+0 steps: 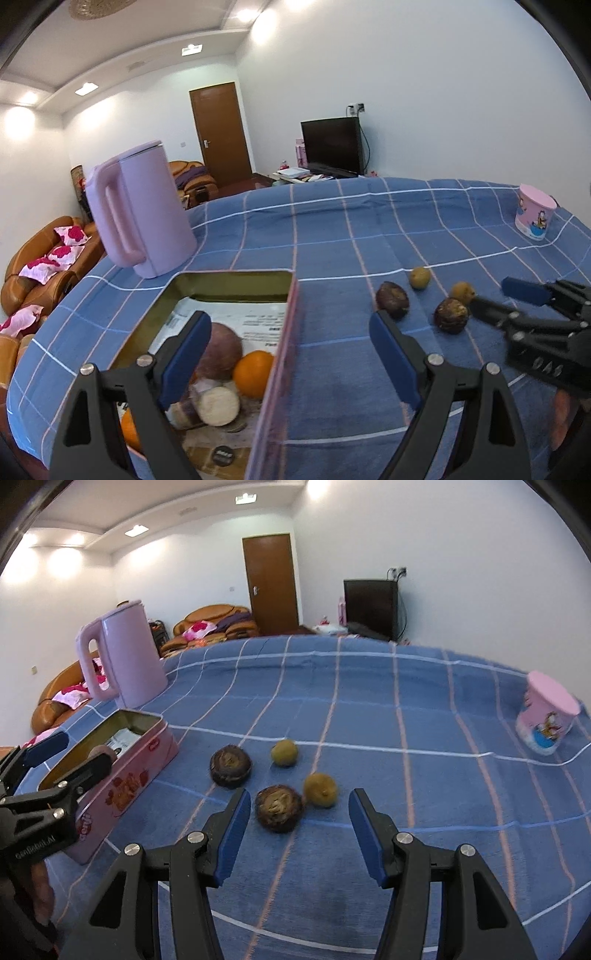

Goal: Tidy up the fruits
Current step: 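Move both open tools back to the remaining fruits, then close the right tool on a dark brown round fruit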

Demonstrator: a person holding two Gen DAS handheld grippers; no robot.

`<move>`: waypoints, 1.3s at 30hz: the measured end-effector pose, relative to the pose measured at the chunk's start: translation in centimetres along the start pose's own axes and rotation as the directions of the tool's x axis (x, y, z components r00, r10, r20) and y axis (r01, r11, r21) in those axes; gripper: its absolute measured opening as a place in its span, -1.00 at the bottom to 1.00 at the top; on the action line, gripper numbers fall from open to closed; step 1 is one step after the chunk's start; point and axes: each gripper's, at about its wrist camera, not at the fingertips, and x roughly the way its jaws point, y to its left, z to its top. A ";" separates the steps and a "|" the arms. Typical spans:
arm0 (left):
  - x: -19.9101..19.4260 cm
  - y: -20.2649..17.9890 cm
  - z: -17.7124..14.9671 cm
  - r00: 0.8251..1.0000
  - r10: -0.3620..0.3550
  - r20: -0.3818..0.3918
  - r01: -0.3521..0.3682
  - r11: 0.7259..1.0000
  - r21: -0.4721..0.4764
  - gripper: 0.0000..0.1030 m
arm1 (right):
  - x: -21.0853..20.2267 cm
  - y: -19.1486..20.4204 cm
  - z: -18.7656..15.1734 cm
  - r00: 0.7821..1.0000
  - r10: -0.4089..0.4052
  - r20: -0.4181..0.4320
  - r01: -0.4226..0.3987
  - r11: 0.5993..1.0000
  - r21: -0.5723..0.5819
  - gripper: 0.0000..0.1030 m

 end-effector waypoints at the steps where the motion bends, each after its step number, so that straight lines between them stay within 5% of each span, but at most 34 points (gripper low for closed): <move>1: 0.1 -0.3 0.0 1.000 -0.001 -0.003 0.001 1.000 0.005 0.75 | 0.3 0.3 0.0 1.000 0.010 -0.011 -0.010 1.000 -0.003 0.11; 15: 1.1 -0.4 -0.1 0.999 -0.011 -0.035 0.011 1.000 -0.005 0.75 | 4.4 2.0 0.7 0.989 -0.003 -0.149 0.000 1.000 -0.025 -0.03; 17: 1.1 -0.6 -0.1 0.999 -0.015 -0.036 0.015 1.000 -0.003 0.75 | 4.6 1.9 0.8 0.988 -0.019 -0.152 0.014 0.999 -0.032 -0.21; 25: 1.0 -2.8 0.6 0.998 -0.045 -0.038 0.046 0.999 0.026 0.75 | 2.5 0.7 0.4 0.995 0.003 -0.100 -0.003 1.000 -0.006 -0.25; 35: 3.3 -8.4 2.3 0.982 -0.164 -0.096 0.169 0.985 0.045 0.72 | 0.3 -5.7 0.3 0.984 -0.167 -0.054 0.170 0.984 0.055 -0.25; 39: 4.0 -10.9 2.8 0.969 -0.214 -0.122 0.224 0.972 0.070 0.50 | -0.6 -7.3 0.3 0.978 -0.205 -0.031 0.207 0.975 0.087 -0.25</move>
